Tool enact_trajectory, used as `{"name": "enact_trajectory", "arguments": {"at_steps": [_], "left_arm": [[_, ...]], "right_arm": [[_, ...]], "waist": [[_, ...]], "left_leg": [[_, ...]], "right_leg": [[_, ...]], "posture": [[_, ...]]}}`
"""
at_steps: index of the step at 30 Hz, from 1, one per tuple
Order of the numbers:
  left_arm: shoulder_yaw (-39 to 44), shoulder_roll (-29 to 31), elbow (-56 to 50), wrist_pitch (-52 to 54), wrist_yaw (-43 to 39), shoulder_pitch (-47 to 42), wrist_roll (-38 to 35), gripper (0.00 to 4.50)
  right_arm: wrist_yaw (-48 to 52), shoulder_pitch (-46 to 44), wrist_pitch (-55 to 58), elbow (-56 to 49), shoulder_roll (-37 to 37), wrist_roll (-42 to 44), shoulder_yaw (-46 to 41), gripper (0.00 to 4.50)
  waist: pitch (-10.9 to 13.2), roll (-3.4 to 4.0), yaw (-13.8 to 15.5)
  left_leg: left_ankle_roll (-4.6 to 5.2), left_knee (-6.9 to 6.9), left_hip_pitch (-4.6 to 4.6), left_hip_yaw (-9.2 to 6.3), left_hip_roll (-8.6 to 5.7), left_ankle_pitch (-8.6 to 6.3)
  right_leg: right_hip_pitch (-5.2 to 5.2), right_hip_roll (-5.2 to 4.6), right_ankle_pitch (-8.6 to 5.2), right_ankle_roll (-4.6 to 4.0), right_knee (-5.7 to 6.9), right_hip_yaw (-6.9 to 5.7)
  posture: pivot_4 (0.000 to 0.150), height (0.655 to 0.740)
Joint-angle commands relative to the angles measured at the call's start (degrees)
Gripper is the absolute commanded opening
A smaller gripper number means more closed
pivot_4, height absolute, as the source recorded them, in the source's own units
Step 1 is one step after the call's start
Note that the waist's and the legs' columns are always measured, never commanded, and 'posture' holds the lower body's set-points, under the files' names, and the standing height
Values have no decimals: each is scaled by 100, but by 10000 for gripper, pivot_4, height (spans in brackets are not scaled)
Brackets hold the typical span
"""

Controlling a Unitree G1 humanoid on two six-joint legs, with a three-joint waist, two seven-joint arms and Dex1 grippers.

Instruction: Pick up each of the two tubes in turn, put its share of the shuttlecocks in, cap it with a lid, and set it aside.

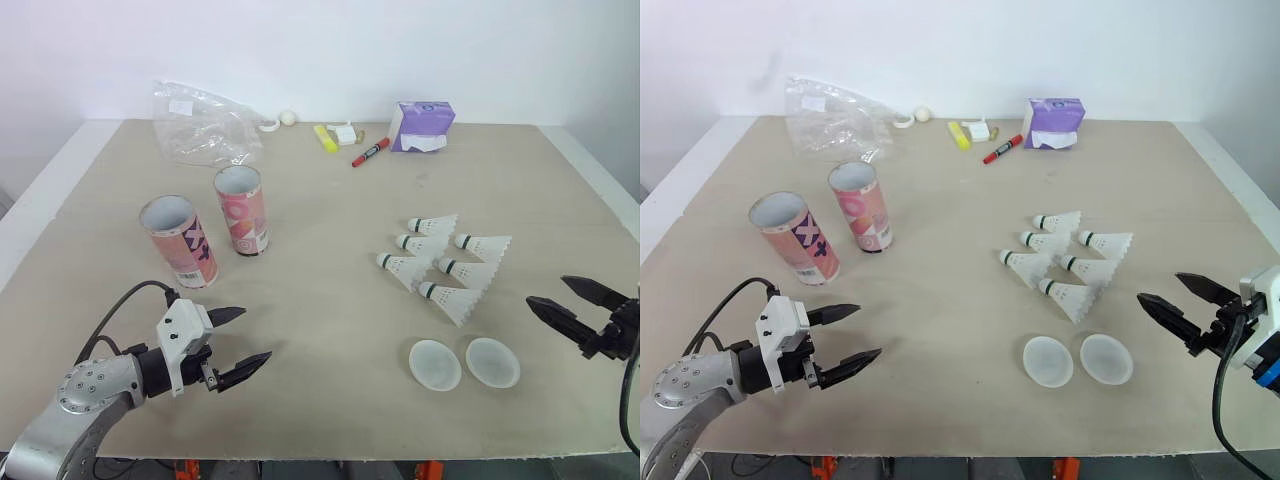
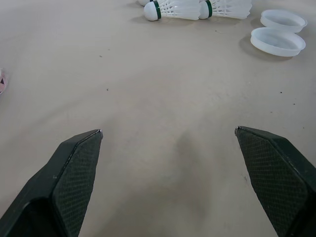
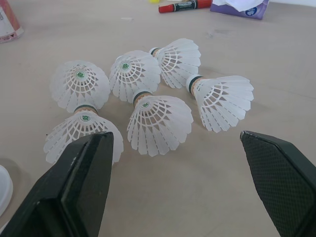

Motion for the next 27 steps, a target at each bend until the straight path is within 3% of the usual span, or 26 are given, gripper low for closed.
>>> {"name": "enact_trajectory", "arguments": {"at_steps": [1, 20, 27], "left_arm": [[33, 35, -142, -6, 1, -98, -8, 45000], [-134, -62, -19, -9, 175, -368, 266, 45000], [347, -521, -93, -756, 457, 242, 430, 45000]], "right_arm": [[11, -11, -94, -77, -108, 5, -168, 44013], [16, -176, -36, -139, -99, 29, -16, 44013], [-212, -1357, 312, -1214, -180, 365, 766, 44013]], "waist": [[0, 0, 0], [0, 1, -1], [-1, 13, -77]], "left_leg": [[0, 0, 0, 0, 0, 0], [-1, 2, 0, 0, 0, 0], [0, 4, 5, 4, 3, 0]], "right_leg": [[0, 0, 0, 0, 0, 0], [2, 0, 0, 0, 0, 0], [3, 2, 7, 1, 2, 2]], "posture": [[1500, 7400], [1500, 7400], [1500, 7400]]}}
